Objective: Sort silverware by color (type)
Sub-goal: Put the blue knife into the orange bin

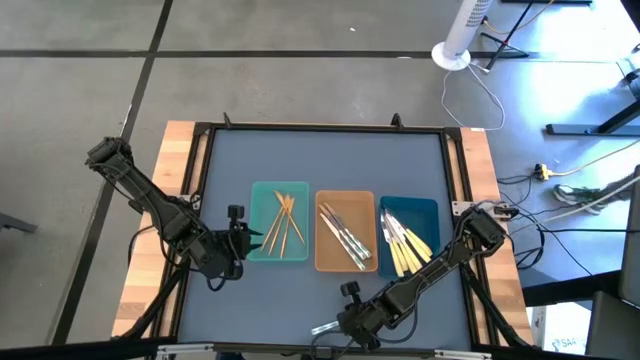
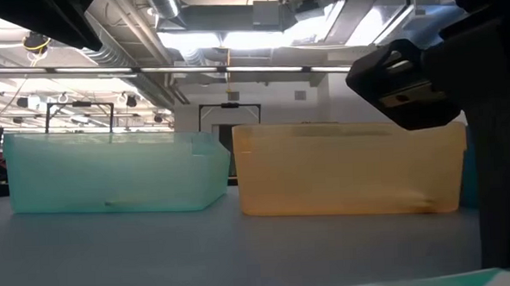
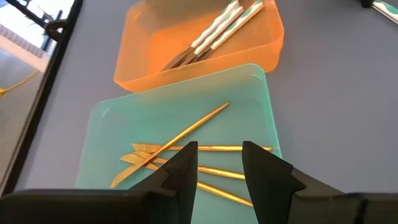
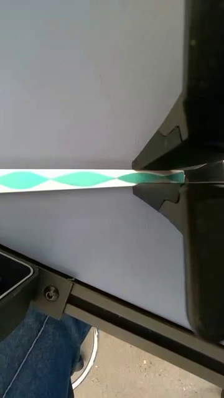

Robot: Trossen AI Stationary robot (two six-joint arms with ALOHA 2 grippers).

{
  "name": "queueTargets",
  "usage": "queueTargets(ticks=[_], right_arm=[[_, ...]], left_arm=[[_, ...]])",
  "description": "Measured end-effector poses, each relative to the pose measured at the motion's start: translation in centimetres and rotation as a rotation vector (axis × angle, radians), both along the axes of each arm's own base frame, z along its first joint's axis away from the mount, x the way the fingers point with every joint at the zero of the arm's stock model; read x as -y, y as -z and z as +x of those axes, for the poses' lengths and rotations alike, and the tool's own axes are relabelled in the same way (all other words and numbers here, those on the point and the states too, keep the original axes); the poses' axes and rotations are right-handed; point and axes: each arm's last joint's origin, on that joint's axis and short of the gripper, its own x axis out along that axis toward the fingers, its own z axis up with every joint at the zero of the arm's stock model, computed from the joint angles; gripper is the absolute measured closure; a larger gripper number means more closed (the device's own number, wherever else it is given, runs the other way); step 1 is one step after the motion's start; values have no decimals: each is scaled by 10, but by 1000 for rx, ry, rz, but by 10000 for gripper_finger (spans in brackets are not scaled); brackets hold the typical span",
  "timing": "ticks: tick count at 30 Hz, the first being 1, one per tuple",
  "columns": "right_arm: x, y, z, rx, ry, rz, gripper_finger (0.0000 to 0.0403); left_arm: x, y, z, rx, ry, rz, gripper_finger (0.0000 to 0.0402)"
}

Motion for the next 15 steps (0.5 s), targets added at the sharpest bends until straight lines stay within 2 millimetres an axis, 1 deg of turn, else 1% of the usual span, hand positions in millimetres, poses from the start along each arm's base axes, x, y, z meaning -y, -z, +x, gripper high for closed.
queueTargets(ticks=[9,12,15], right_arm=[[0,-8,1,19,4,6,389],[-3,-15,4,41,2,19,389],[-7,-27,9,75,-7,32,389]], left_arm=[[1,0,0,-17,19,-25,282],[1,0,0,-11,19,-29,282],[2,-1,2,5,20,-42,282]])
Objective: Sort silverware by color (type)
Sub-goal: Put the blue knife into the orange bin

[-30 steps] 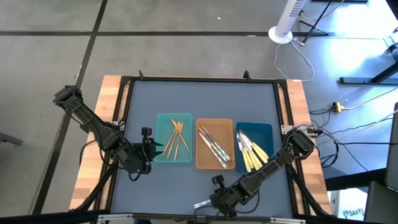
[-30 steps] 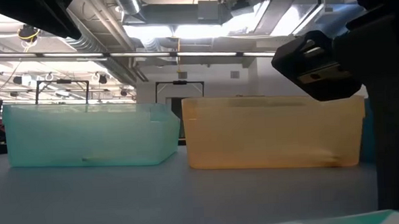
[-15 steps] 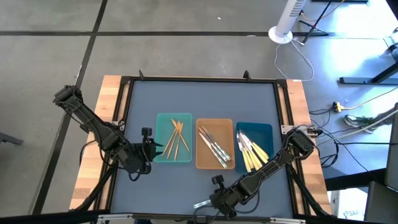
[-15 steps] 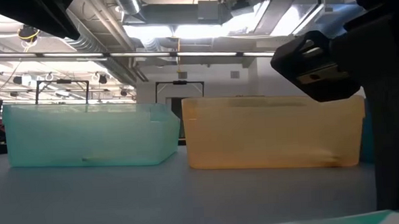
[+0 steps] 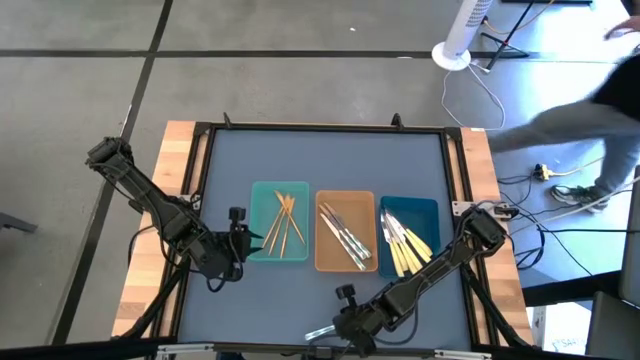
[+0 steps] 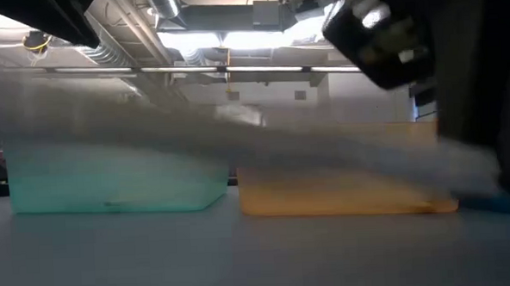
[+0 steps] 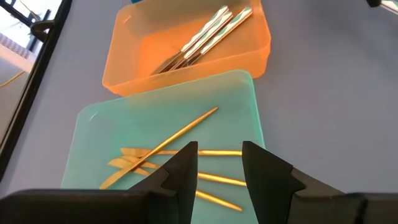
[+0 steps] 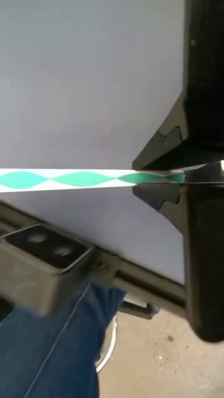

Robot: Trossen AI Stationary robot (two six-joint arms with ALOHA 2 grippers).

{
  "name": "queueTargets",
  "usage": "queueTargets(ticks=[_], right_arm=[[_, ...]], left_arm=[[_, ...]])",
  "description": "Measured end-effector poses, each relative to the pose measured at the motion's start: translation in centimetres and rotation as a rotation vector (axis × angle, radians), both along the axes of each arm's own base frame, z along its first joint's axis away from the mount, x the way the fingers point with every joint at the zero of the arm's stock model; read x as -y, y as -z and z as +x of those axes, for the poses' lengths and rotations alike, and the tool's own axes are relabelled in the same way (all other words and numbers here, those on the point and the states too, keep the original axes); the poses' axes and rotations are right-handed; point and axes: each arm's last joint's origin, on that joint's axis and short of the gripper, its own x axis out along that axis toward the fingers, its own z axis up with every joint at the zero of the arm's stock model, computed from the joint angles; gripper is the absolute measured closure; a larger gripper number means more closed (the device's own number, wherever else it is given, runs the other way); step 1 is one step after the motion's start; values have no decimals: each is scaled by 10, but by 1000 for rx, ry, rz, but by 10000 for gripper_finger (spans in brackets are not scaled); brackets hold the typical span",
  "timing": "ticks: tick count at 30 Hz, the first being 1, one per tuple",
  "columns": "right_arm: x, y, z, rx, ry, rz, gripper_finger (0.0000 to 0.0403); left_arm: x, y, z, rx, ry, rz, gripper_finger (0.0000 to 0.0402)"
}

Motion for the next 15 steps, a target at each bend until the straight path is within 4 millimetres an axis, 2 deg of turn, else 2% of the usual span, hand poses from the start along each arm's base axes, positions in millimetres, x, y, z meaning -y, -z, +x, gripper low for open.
queueTargets(ticks=[15], right_arm=[[5,-49,20,30,30,-90,388]], left_arm=[[3,-3,3,31,-1,-80,282]])
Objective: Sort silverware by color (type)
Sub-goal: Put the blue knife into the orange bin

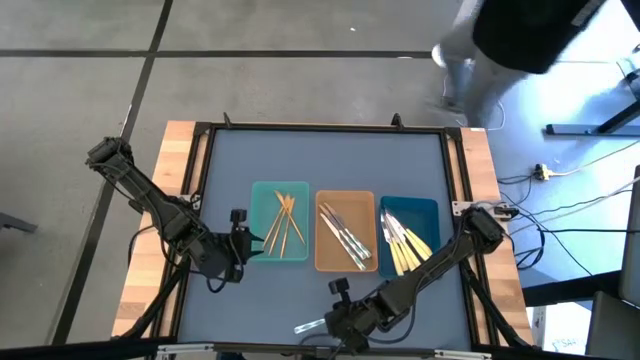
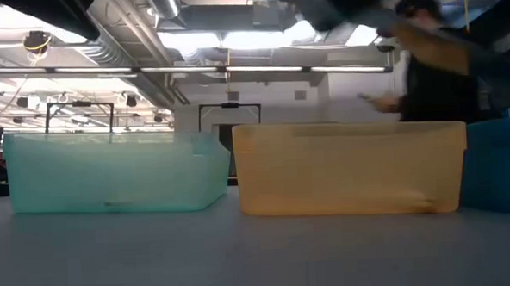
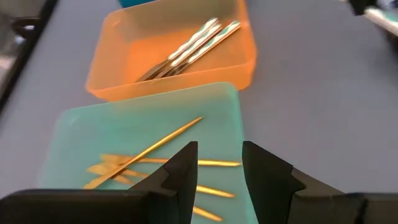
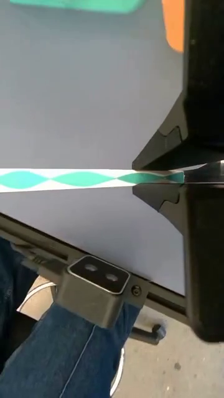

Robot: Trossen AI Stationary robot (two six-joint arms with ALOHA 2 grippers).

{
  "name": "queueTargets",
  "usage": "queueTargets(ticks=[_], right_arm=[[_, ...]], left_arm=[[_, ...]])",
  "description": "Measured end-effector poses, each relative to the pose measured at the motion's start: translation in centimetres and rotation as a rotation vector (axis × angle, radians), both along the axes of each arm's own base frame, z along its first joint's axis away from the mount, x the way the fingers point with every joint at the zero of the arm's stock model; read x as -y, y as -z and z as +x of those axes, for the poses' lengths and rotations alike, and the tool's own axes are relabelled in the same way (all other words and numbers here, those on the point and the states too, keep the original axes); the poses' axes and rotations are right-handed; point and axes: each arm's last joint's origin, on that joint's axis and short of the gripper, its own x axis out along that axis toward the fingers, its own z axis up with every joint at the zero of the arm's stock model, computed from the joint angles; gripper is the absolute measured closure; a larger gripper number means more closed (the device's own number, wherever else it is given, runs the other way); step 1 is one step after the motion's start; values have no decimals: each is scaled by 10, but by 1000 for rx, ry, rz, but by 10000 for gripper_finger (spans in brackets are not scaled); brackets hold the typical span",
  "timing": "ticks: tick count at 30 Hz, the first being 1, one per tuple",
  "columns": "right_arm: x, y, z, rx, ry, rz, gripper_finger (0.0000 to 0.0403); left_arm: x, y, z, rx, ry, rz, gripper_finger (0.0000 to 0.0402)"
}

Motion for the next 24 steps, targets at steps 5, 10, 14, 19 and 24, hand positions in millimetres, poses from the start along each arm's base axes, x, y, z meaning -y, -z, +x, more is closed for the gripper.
queueTargets(ticks=[5,10,14,19,24], right_arm=[[0,-21,5,26,-47,-29,388],[0,-43,9,54,-95,-70,388],[4,-60,12,85,-134,-145,388],[13,-76,14,109,-163,-284,388],[24,-80,20,144,-218,-471,388]], left_arm=[[5,-3,3,21,42,-82,282],[8,-7,6,54,67,-143,282],[11,-10,8,81,86,-188,282],[14,-14,11,119,35,-344,282],[16,-18,13,146,-47,-514,282]])
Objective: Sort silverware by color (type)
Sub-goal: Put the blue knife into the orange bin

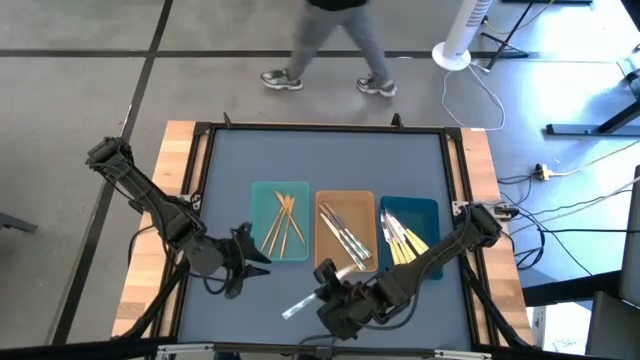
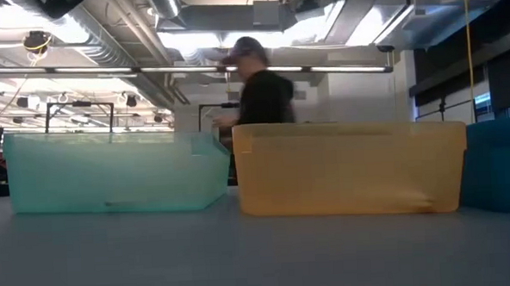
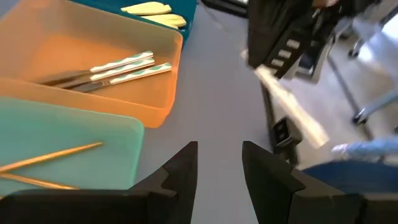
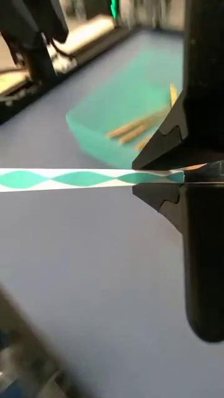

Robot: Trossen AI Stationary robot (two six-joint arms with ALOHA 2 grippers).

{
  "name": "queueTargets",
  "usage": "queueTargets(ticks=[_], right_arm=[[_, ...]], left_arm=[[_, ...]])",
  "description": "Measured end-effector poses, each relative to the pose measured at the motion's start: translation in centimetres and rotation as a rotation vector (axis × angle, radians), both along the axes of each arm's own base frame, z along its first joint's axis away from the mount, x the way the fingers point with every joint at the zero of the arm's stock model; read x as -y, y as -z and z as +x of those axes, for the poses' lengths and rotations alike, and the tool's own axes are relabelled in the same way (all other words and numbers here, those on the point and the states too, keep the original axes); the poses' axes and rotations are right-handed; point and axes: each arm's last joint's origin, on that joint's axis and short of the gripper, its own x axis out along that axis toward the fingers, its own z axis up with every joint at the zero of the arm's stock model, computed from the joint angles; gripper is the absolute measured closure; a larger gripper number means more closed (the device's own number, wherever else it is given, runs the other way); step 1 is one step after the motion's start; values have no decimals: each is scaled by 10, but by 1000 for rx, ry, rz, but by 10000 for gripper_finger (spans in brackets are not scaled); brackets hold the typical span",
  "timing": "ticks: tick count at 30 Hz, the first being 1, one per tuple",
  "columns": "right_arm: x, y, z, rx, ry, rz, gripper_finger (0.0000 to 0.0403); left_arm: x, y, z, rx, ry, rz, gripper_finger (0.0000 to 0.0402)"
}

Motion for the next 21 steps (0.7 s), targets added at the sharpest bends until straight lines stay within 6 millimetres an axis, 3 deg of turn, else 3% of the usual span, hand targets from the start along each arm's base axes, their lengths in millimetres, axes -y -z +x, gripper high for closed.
queueTargets(ticks=[6,12,21], right_arm=[[19,-1,11,21,-56,-209,388],[41,-3,24,22,-74,-391,388],[63,-3,35,-11,-130,-494,388]], left_arm=[[-1,-2,3,2,-81,-135,282],[-8,-2,8,-1,-132,-162,282],[-18,-2,14,3,-202,-185,282]])
